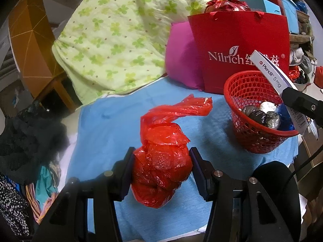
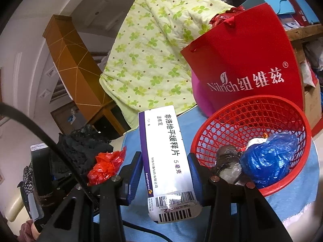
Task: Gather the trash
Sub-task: 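Hold the red bag with left tool while right tool holds the medicine box above the blanket, then lower the red bag and medicine box into the wastebasket and open both tools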
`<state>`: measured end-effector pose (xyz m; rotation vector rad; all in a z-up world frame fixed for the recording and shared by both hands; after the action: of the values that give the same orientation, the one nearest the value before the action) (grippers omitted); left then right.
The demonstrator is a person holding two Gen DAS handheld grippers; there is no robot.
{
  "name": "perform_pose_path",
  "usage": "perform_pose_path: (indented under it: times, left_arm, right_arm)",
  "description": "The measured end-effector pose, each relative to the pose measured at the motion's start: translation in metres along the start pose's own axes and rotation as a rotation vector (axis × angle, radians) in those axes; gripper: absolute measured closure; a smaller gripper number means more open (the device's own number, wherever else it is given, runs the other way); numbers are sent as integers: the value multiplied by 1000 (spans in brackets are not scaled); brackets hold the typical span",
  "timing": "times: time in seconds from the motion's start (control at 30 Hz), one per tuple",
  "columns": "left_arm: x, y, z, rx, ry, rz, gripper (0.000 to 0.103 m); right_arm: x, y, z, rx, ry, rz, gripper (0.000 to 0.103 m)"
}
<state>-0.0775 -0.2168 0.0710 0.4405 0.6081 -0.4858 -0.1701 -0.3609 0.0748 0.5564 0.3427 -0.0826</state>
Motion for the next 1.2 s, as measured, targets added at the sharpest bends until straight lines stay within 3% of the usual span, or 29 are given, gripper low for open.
perform_pose_path:
  times: [1.2]
  left_arm:
    - [6,-101,60,180,-74,-104,47]
  right_arm:
    - [-59,-79,39,100,-132,-126,54]
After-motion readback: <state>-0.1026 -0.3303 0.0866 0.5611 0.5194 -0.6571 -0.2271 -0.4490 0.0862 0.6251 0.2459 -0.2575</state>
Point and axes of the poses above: each gripper's, at about its wrist camera, not at the fingertips, and x roughly the way its jaws point, y to its left, z to its top, the point moved 6 cm from there along x, roughly the way its jaws point, and after that the axes turned 8 degrees about -z, right-handed, at the moved point
